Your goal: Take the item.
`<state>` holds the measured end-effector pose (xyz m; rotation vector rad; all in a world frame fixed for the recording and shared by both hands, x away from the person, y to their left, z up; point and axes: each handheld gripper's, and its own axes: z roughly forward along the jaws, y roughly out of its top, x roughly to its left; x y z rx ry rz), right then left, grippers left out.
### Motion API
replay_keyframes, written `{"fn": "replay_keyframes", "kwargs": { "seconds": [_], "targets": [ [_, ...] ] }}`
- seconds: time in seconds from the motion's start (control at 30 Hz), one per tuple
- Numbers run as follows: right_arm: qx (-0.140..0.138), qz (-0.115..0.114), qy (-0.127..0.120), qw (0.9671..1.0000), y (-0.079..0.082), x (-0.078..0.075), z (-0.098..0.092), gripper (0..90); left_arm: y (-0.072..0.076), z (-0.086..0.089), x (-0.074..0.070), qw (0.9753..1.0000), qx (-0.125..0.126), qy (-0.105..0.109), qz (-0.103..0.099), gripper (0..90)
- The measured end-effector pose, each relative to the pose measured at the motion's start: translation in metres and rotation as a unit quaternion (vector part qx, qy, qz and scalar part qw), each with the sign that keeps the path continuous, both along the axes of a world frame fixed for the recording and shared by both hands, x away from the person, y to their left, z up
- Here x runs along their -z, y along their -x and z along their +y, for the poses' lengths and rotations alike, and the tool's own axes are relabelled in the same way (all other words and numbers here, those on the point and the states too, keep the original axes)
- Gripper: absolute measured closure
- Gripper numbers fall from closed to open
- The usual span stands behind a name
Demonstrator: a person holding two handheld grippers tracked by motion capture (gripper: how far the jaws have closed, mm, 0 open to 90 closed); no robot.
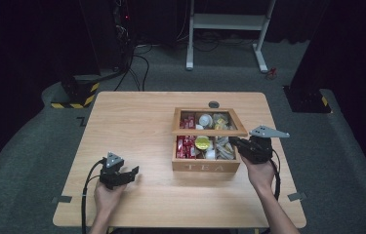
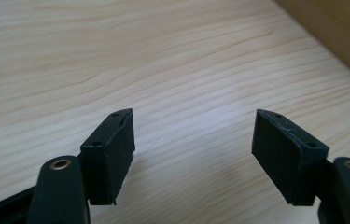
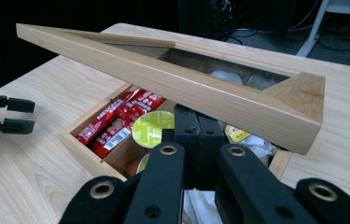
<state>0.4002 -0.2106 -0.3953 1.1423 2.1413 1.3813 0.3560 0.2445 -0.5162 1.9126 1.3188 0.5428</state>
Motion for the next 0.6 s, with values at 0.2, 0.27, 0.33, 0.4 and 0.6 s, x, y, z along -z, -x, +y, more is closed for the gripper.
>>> {"fn": "replay_keyframes", "kwargs": {
  "seconds": [0.2,0.27,0.33,0.4,0.6],
  "targets": [
    [-0.002,0.002,-0.005,1.0000,-0.004,-0.006,-0.001,90.0,-0.004,-0.020,-0.014,0.9992,0.034,0.018,-0.013,30.5],
    [-0.001,0.002,-0.003,1.0000,-0.005,-0.008,0.000,90.0,-0.007,-0.026,-0.016,0.9986,0.046,0.023,-0.012,31.2],
    [-0.001,0.006,-0.005,1.0000,-0.007,-0.011,0.000,90.0,-0.009,-0.031,-0.019,0.9981,0.056,0.026,-0.011,31.1],
    [-0.001,0.005,-0.003,1.0000,-0.007,-0.012,0.000,90.0,-0.010,-0.037,-0.023,0.9970,0.068,0.034,-0.014,31.0],
    [-0.001,0.007,-0.007,1.0000,-0.011,-0.017,0.000,90.0,-0.014,-0.054,-0.036,0.9943,0.095,0.046,-0.018,31.9]
  ]
}}
